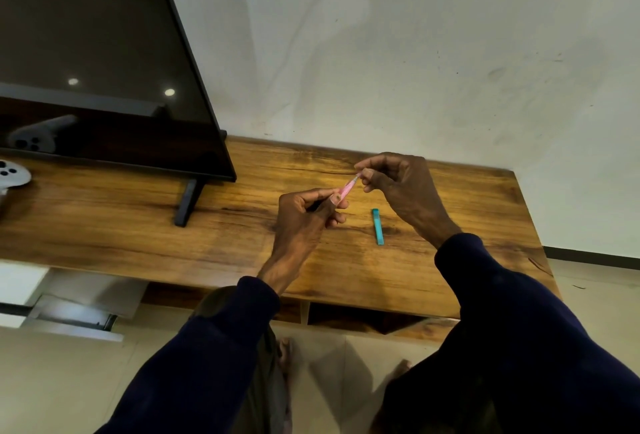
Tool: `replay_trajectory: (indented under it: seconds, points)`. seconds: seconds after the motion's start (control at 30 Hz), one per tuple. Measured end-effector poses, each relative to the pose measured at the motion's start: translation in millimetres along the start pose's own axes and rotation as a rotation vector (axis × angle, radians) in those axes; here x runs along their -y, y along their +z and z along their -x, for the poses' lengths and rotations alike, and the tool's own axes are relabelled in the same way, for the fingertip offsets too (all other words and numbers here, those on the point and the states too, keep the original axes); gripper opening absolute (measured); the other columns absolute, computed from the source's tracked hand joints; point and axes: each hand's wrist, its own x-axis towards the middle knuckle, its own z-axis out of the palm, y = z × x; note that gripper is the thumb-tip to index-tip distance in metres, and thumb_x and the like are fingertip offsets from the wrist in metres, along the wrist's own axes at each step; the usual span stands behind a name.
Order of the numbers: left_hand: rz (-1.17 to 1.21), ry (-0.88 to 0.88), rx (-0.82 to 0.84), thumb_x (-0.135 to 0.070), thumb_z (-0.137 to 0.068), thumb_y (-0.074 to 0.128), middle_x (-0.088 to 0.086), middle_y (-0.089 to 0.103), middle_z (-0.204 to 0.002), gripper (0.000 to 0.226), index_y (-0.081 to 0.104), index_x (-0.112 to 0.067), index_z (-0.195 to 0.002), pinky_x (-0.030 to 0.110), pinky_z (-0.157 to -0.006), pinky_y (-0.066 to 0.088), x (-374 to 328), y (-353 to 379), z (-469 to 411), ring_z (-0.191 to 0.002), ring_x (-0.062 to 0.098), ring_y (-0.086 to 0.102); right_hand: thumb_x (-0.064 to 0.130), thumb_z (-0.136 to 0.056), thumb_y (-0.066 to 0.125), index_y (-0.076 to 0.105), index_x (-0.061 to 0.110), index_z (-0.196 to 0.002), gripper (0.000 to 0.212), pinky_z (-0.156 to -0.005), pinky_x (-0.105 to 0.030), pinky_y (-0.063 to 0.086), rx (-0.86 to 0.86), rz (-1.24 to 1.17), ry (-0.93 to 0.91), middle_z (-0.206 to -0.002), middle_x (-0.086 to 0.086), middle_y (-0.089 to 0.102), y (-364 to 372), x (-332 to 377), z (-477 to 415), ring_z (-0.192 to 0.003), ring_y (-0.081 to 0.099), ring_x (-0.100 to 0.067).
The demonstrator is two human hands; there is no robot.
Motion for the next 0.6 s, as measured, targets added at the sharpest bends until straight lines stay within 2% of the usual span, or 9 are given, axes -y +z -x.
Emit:
replay_trajectory:
  seconds: [0.2, 0.33, 0.43, 0.6]
  points:
    - [-0.021, 0.019, 0.004, -0.009, -0.097, 0.068, 0.011, 0.081, -0.096, 0.025, 0.073, -0.008, -0.121, 0.025, -0.068, 0.061, 1.4, -1.9, -1.3, -0.072, 0.014, 0.072, 0.005, -0.098, 0.067, 0.077, 0.004, -0.106, 0.013, -0.070, -0.020, 0.060, 0.013, 0.037, -0.012, -0.093, -0.012, 0.078, 0.8, 2.0, -1.2, -0.080, 0.073, -0.015]
    - [-0.041, 0.023, 0.003, -0.009, -0.097, 0.068, 0.009, 0.081, -0.095, 0.024, 0.073, -0.008, -0.121, 0.022, -0.066, 0.060, 2.1, -2.1, -1.3, -0.070, 0.010, 0.071, 0.004, -0.098, 0.067, 0.078, 0.003, -0.105, 0.013, -0.069, -0.018, 0.058, 0.025, 0.044, -0.017, -0.092, -0.011, 0.077, -0.5, 2.6, -1.4, -0.077, 0.071, -0.007]
    - [-0.040, 0.012, 0.014, -0.009, -0.098, 0.067, 0.009, 0.081, -0.095, 0.024, 0.073, -0.008, -0.121, 0.022, -0.066, 0.060, 1.4, -2.4, -2.4, -0.068, 0.008, 0.070, 0.004, -0.097, 0.068, 0.078, 0.009, -0.102, 0.012, -0.066, -0.014, 0.056, 0.052, 0.076, -0.032, -0.089, -0.004, 0.077, -2.5, 3.7, -2.1, -0.070, 0.069, 0.000]
    - [-0.032, 0.010, 0.026, -0.007, -0.098, 0.067, 0.008, 0.080, -0.095, 0.024, 0.072, -0.006, -0.121, 0.021, -0.065, 0.060, 0.2, -3.6, -1.2, -0.067, 0.007, 0.069, 0.007, -0.095, 0.071, 0.079, 0.012, -0.100, 0.011, -0.063, -0.011, 0.054, 0.083, 0.109, -0.033, -0.083, 0.013, 0.074, -5.0, 5.5, -5.5, -0.062, 0.067, 0.001]
